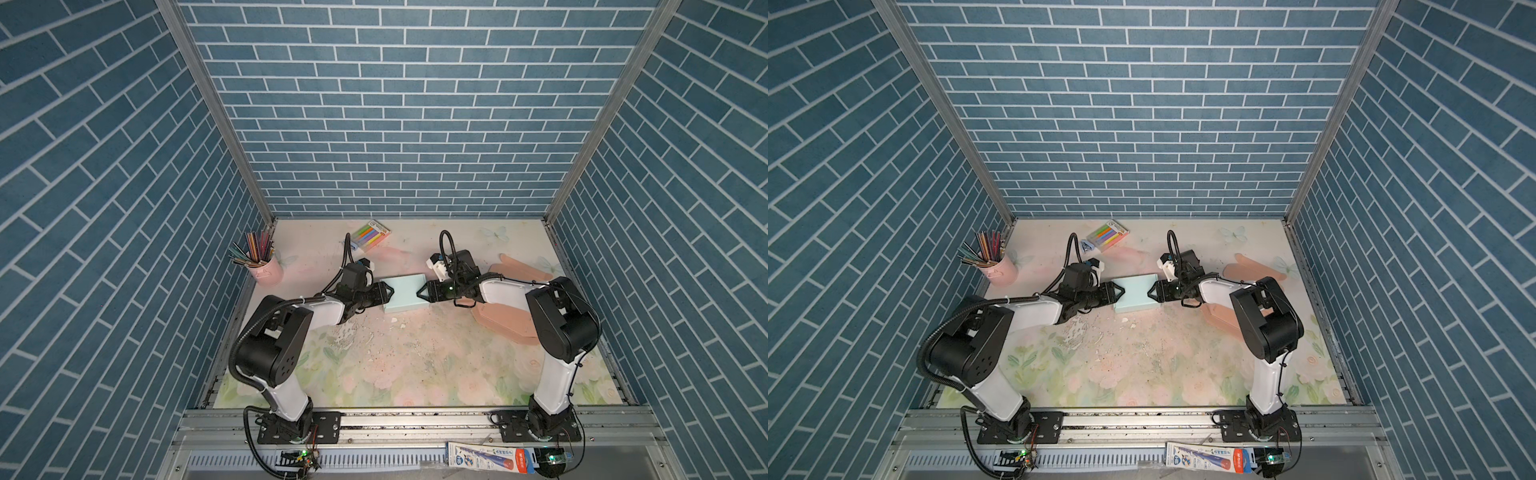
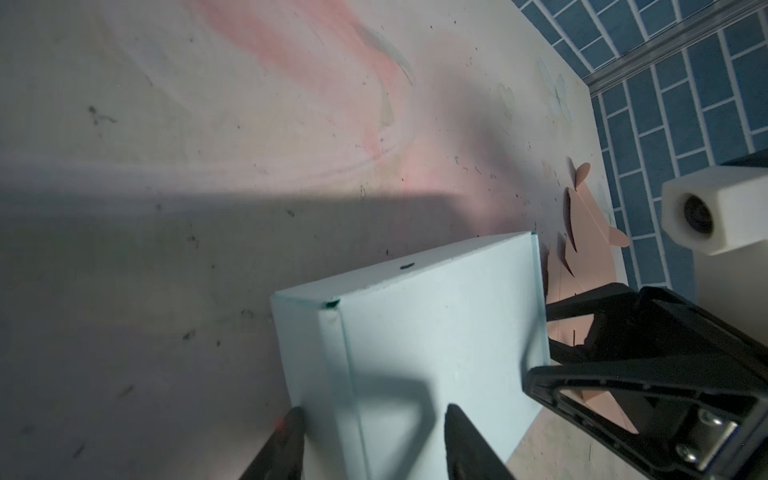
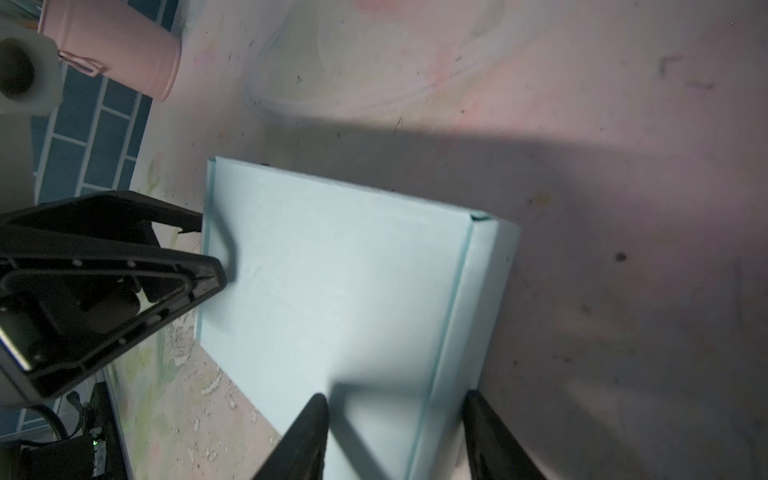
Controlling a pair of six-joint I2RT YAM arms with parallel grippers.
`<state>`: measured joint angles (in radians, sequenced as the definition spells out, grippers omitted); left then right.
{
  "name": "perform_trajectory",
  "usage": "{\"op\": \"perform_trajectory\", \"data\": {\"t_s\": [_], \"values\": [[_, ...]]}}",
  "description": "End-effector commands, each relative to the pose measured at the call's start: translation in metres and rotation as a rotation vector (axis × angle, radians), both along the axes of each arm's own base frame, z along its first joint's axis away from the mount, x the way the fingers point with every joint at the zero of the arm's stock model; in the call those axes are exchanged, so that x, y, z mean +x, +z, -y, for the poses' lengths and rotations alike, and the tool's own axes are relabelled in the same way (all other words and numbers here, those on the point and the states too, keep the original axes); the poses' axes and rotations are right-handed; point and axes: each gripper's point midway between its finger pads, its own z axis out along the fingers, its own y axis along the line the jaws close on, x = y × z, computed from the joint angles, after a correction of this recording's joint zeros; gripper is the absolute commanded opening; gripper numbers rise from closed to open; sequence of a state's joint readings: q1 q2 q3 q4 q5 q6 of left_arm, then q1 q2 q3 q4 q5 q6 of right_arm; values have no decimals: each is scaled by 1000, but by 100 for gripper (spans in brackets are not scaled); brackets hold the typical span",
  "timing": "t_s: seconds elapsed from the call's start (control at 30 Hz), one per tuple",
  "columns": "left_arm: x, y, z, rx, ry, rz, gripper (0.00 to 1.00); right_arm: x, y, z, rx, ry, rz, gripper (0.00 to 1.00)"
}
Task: Fold the paper box
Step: 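Push the light-blue box farther from the robot with both grippers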
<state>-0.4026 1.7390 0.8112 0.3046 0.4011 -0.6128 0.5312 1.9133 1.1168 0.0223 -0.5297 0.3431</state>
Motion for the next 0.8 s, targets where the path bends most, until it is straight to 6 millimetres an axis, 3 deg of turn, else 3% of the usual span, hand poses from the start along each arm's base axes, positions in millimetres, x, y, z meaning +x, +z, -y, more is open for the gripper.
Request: {"op": "perform_trajectory", "data": {"t_s": [0.0,0.27,0.5,0.77], "values": [[11,31,42,-114,-165,80,54,1,27,-33,131,121,20,53],[56,34,61,-141,-162,105,53,41,39,-34,211,72,25,53],[92,31,66,-120,-123,138,53,66,31,-40,228,49,9,53],[110,25,69,-125,-100,158,53,83,25,-34,240,0,15,58]]}}
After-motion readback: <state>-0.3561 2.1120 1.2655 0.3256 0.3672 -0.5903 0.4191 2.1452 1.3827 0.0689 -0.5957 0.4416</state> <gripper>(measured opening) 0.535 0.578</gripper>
